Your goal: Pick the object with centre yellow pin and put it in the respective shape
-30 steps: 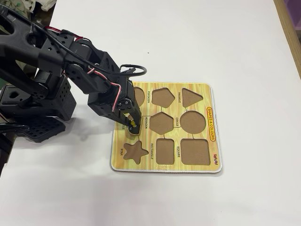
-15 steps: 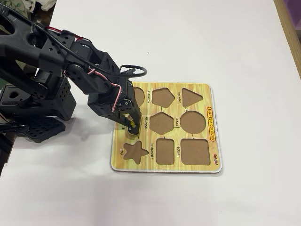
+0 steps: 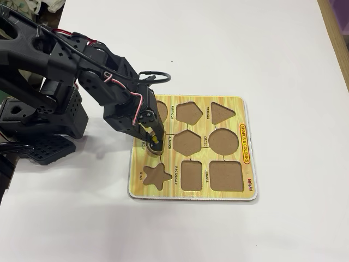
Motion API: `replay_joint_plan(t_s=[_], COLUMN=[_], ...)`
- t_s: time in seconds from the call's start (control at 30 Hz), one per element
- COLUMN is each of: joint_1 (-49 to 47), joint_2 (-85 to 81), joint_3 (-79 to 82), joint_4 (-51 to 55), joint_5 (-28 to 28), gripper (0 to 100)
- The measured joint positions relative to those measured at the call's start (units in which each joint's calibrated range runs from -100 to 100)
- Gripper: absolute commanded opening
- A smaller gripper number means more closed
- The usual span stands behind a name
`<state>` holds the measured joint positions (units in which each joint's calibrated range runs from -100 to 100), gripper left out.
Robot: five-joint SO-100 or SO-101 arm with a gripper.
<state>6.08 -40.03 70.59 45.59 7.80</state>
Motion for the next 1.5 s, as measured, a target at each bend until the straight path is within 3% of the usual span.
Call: replay_joint_plan(t_s=[1.5], joint_1=[-2.0], joint_2=[0.0], joint_3=[0.0], joint_4=[0.0], joint_5=[0.9], gripper=[2])
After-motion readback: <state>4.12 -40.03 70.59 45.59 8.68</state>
